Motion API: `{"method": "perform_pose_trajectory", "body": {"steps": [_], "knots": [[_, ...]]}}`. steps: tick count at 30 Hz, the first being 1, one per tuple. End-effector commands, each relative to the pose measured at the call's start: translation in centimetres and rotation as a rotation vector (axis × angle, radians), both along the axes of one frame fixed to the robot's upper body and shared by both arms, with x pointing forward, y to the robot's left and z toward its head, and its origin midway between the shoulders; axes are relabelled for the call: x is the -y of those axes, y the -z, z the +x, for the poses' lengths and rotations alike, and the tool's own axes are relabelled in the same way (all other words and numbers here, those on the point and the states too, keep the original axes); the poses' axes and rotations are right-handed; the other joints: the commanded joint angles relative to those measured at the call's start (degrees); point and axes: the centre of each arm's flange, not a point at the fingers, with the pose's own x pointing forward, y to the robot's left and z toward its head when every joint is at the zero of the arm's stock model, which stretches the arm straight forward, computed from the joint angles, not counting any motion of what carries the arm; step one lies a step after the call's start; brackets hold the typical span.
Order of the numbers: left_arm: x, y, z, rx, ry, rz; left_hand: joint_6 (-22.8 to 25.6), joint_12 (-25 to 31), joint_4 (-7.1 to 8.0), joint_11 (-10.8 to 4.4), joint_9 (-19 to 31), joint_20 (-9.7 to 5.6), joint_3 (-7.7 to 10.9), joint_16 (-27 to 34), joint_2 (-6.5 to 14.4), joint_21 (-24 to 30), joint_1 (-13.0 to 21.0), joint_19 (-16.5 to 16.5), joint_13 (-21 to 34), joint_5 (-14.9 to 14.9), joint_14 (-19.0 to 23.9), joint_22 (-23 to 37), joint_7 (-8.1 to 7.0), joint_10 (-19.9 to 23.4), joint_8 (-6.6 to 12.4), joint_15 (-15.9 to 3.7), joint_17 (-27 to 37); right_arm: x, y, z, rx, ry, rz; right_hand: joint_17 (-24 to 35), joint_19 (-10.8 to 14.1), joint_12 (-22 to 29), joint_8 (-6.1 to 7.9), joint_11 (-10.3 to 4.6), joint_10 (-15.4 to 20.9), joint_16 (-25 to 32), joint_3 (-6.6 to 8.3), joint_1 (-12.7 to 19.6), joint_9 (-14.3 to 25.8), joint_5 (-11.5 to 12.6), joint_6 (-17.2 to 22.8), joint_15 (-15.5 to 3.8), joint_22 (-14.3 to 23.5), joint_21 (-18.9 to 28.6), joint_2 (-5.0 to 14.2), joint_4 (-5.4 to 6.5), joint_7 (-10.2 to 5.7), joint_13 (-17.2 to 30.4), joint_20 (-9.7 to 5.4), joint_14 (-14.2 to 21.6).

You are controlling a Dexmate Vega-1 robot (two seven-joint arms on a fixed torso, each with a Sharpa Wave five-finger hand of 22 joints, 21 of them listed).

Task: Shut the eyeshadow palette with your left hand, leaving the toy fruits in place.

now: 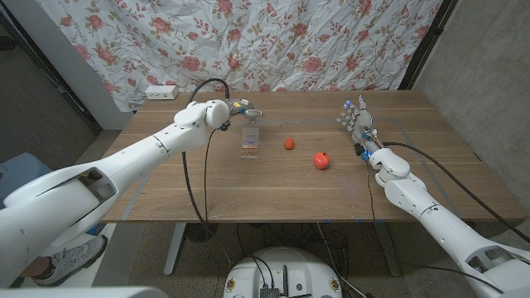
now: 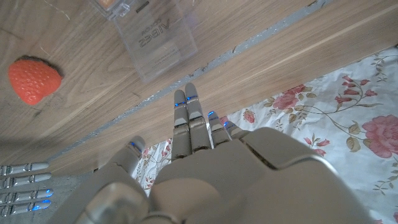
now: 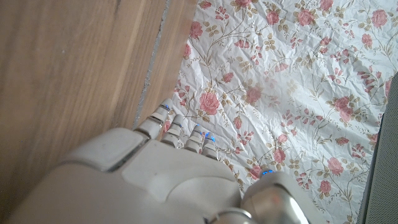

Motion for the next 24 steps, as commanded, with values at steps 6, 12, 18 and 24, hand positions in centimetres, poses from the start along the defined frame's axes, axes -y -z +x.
{"method": "perform_pose_trajectory", "body": {"steps": [6, 12, 18, 24], "knots": [[-0.2, 0.6, 1.1, -0.025, -0.007, -0.002, 4.0, 0.6, 0.02, -1.01, 0.2, -0.13, -0.49, 0.9, 3.1, -0.2, 0.0, -3.4, 0.3, 0.4, 4.3, 0.0, -0.22, 4.2, 0.74, -0.50, 0.2, 0.0, 0.0, 0.0, 0.000, 0.000, 0.000, 0.2, 0.4, 0.3, 0.33, -0.62, 0.0, 0.2, -0.08, 0.0, 0.3, 0.2, 0.0, -6.85, 0.2, 0.4, 5.65, 0.37, -0.42, 0.2, 0.13, -0.2], [0.0, 0.9, 1.2, -0.042, 0.000, -0.018, 6.3, 0.8, -0.02, -1.72, 0.3, 0.16, -0.53, 1.1, 3.2, 0.0, 0.1, -2.5, 0.4, 0.4, 6.6, -0.1, -0.92, 6.7, 1.07, -1.09, 0.2, 0.0, 0.0, 0.0, 0.000, 0.000, 0.000, 0.2, 0.4, 0.3, 0.34, -0.63, 0.0, 0.2, -0.08, 0.0, 0.3, 0.2, 0.0, -6.91, 0.2, 0.4, 5.65, 0.37, -0.43, 0.2, 0.13, -0.2], [0.3, 1.2, 1.1, -0.051, 0.009, -0.016, 8.3, 0.9, -0.06, -2.03, 0.3, 0.19, -0.55, 1.0, 3.3, 0.1, 0.1, -1.7, 0.4, 0.4, 7.7, -0.1, -0.85, 8.3, 1.45, -1.38, 0.2, 0.0, 0.0, 0.0, 0.000, 0.000, 0.000, 0.2, 0.4, 0.3, 0.35, -0.62, 0.0, 0.2, -0.07, 0.0, 0.3, 0.2, 0.0, -6.92, 0.2, 0.4, 5.65, 0.37, -0.36, 0.2, 0.13, -0.2], [0.6, 1.6, 1.0, -0.059, 0.014, -0.006, 10.0, 1.1, -0.03, -2.77, 0.3, 0.15, -0.59, 0.9, 3.4, 0.0, 0.1, -1.2, 0.4, 0.4, 9.3, -0.1, -0.48, 10.9, 1.55, -1.90, 0.2, 0.0, 0.0, 0.0, 0.000, 0.000, 0.000, 0.2, 0.4, 0.3, 0.33, -0.58, 0.1, 0.2, -0.08, 0.0, 0.3, 0.2, 0.0, -6.96, 0.2, 0.4, 5.64, 0.37, -0.44, 0.2, 0.13, -0.2]]}}
